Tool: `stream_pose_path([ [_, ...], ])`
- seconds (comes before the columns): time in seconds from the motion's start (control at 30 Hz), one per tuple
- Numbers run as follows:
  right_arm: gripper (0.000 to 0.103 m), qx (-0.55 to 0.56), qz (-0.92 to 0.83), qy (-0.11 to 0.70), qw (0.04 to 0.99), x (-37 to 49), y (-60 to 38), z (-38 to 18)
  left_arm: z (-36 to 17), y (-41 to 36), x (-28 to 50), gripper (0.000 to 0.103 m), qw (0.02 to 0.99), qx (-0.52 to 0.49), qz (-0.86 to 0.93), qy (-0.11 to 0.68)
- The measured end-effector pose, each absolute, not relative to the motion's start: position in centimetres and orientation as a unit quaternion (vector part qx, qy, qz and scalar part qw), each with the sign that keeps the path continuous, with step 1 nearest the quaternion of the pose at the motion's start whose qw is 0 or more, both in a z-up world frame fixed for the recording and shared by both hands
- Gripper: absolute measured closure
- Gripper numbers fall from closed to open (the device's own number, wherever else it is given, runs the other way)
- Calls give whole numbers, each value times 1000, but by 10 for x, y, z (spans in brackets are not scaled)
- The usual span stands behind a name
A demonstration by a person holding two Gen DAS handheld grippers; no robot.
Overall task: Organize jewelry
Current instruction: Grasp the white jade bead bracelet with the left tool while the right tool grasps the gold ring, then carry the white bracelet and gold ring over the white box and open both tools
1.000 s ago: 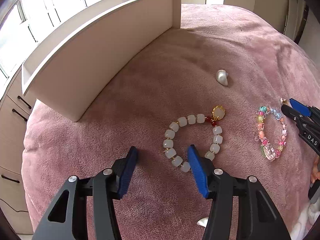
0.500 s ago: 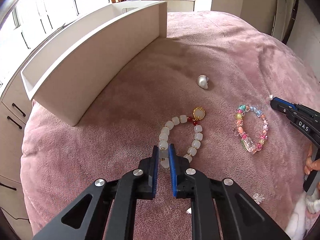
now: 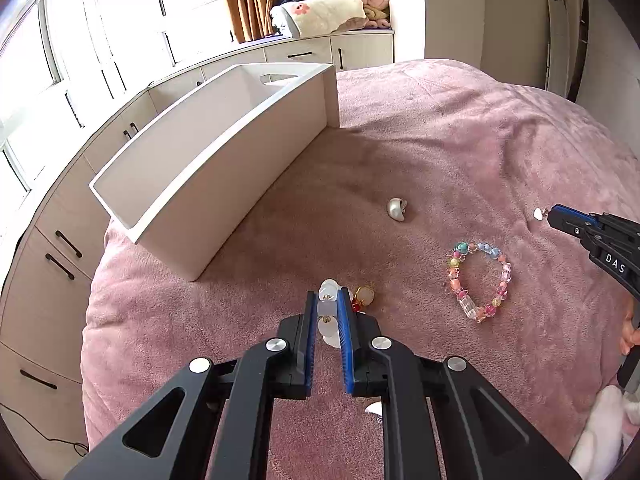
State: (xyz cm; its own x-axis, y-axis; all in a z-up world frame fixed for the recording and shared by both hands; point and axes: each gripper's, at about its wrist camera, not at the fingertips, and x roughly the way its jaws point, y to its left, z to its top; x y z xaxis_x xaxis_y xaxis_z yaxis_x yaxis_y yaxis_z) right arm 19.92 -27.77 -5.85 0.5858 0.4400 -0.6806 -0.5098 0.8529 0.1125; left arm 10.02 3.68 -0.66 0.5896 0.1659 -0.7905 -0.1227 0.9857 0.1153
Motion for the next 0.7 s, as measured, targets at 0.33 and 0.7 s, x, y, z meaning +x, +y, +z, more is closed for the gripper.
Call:
stream_pose_path([
  [0.33, 97, -45, 287, 332, 897, 190, -273, -17, 16, 41, 96, 88, 903, 6, 105, 417],
  [0.7, 97, -52, 319, 275, 906, 210, -225, 56, 44, 85, 98, 88, 914, -104, 126, 372],
])
